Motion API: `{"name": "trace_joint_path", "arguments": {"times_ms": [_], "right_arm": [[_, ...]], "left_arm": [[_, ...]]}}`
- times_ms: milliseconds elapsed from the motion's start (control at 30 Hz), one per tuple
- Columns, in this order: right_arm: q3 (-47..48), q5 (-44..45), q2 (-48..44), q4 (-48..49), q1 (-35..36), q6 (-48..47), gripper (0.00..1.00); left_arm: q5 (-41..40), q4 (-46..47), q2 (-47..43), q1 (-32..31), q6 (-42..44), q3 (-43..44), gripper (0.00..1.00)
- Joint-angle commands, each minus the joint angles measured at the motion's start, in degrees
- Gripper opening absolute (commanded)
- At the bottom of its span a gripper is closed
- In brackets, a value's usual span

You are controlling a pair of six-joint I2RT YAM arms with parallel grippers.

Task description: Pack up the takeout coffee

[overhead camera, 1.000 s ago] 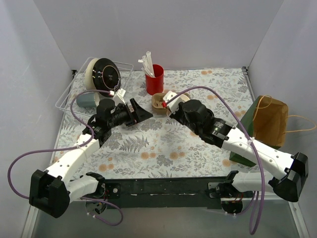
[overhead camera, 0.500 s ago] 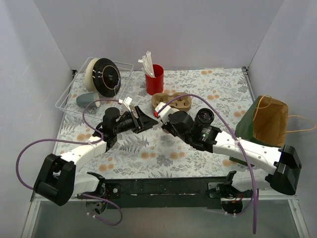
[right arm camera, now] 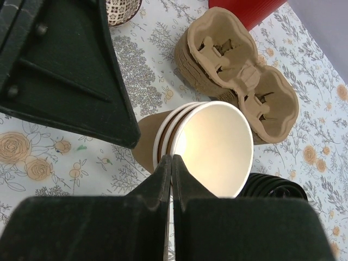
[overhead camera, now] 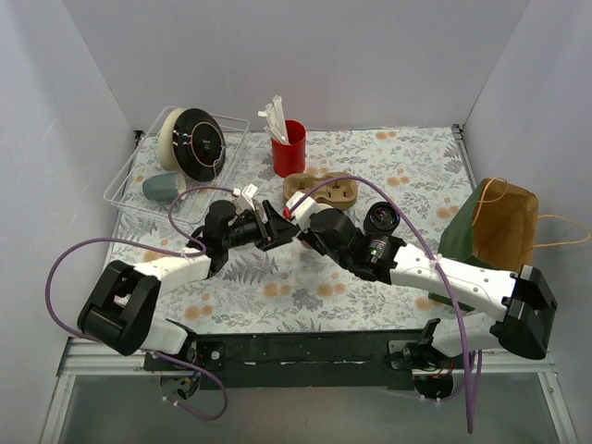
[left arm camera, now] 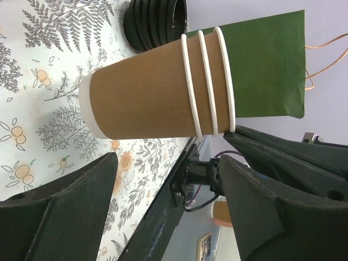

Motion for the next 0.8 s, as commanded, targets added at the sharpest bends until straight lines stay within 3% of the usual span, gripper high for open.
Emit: {"name": "trace_joint_path", "arguments": {"times_ms": [0,767], "right_arm": [[-0.8,1.0,0.0,3.8,0.2,1.0,0.01],[-0.6,0.5,0.1,3.2,0.6,1.6,0.01]], "left_arm": [[-0.5,3.0,1.5,-0.3,0.6,2.1,0.75],[-1.2,7.3,7.1,-2.1,-1.1,3.3,0.73]]}}
